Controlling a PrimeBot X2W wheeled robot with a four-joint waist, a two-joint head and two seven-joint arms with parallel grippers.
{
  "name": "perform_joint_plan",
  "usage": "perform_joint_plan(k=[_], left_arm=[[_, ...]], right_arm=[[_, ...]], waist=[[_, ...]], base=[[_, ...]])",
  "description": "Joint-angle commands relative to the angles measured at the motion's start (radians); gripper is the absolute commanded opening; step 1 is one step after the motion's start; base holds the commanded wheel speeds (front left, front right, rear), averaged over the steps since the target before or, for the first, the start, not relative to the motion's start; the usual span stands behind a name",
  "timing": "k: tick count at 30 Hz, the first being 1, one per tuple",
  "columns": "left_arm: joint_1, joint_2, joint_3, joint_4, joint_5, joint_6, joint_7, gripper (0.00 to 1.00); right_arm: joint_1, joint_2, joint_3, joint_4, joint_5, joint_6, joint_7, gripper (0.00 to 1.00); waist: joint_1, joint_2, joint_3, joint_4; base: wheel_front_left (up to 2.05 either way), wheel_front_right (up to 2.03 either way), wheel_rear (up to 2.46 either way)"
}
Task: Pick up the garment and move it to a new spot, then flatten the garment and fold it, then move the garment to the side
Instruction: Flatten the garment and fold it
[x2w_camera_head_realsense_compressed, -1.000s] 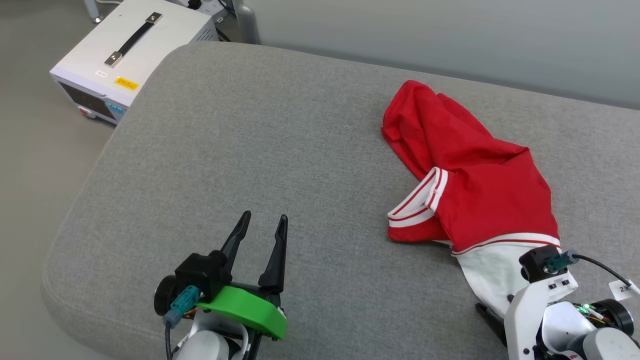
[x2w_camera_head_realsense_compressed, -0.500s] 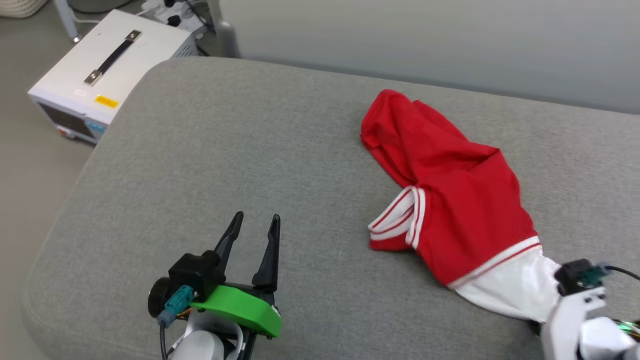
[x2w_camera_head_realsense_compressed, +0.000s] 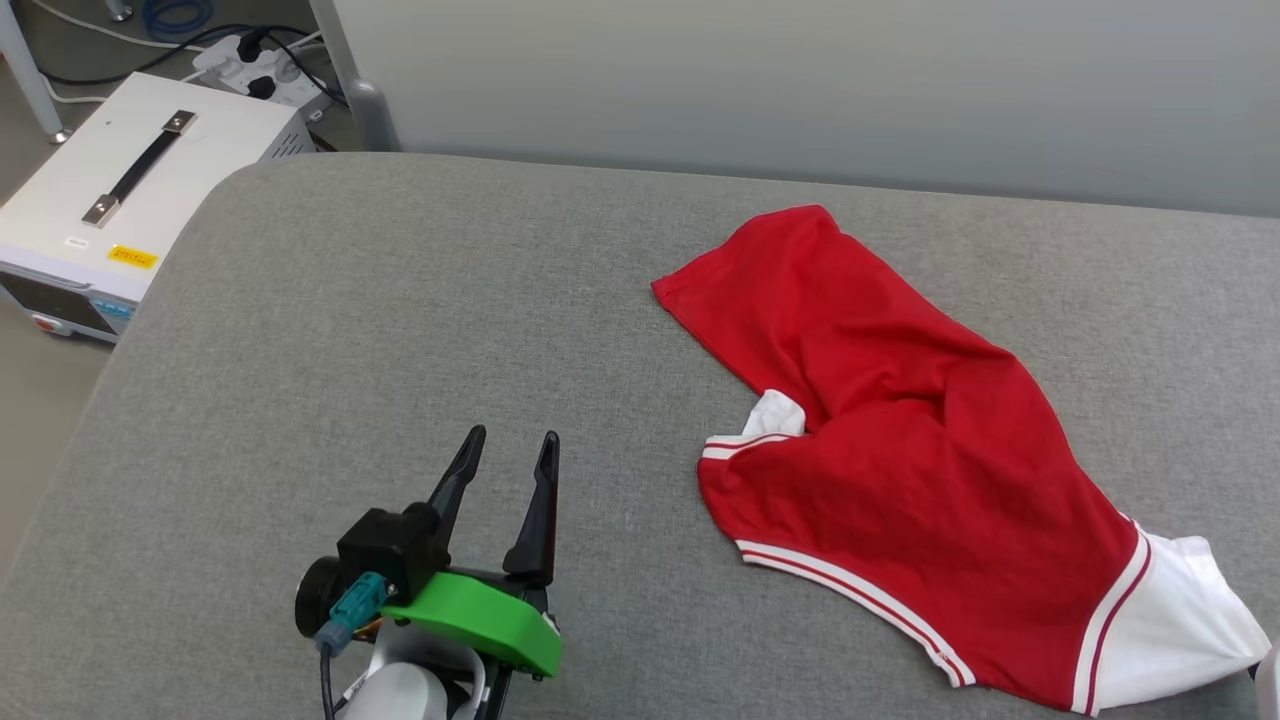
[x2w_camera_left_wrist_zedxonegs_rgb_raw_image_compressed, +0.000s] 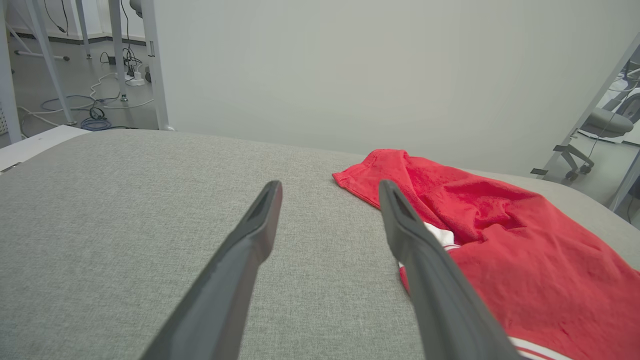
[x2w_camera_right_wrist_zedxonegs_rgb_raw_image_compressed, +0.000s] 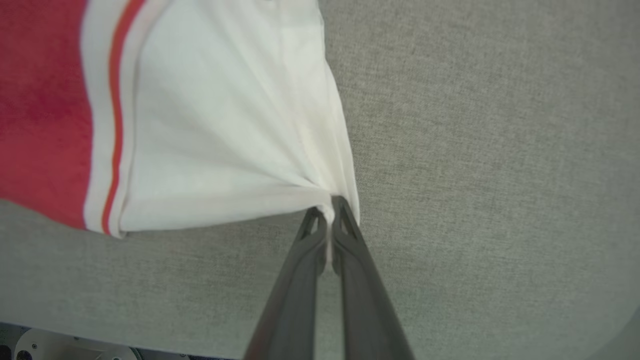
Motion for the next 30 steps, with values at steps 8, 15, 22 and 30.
perform_joint_plan(k=[8,15,22,30], left_arm=[[-0.002,-0.002,0.0,0.01,0.027,-0.006,-0.006,1.0],[-0.005,-0.002,-0.004,0.003,0.035,-0.01,-0.006,1.0],[-0.015,-0.002,-0.023,0.004,0.044,-0.016,-0.006,1.0],[-0.147,-0.001,-0.08,0.055,0.076,-0.018,0.043,1.0]], right_arm=[[-0.051,0.077,0.002,-0.001,-0.028,-0.001,-0.188,1.0],[-0.09,0.123,0.0,-0.13,-0.036,-0.001,-0.428,1.0],[-0.06,0.233,-0.021,-0.247,-0.079,-0.001,-0.62,1.0],[-0.047,0.287,-0.005,-0.288,-0.126,-0.001,-0.67,1.0]], waist=[[0.0,-0.0001,-0.002,-0.021],[0.0,-0.0001,-0.016,-0.048],[0.0,-0.0001,0.002,-0.074],[0.0,-0.0001,0.049,-0.115]], base=[[0.0,0.0,0.0],[0.0,0.0,0.0],[0.0,0.0,0.0],[0.0,0.0,0.0]])
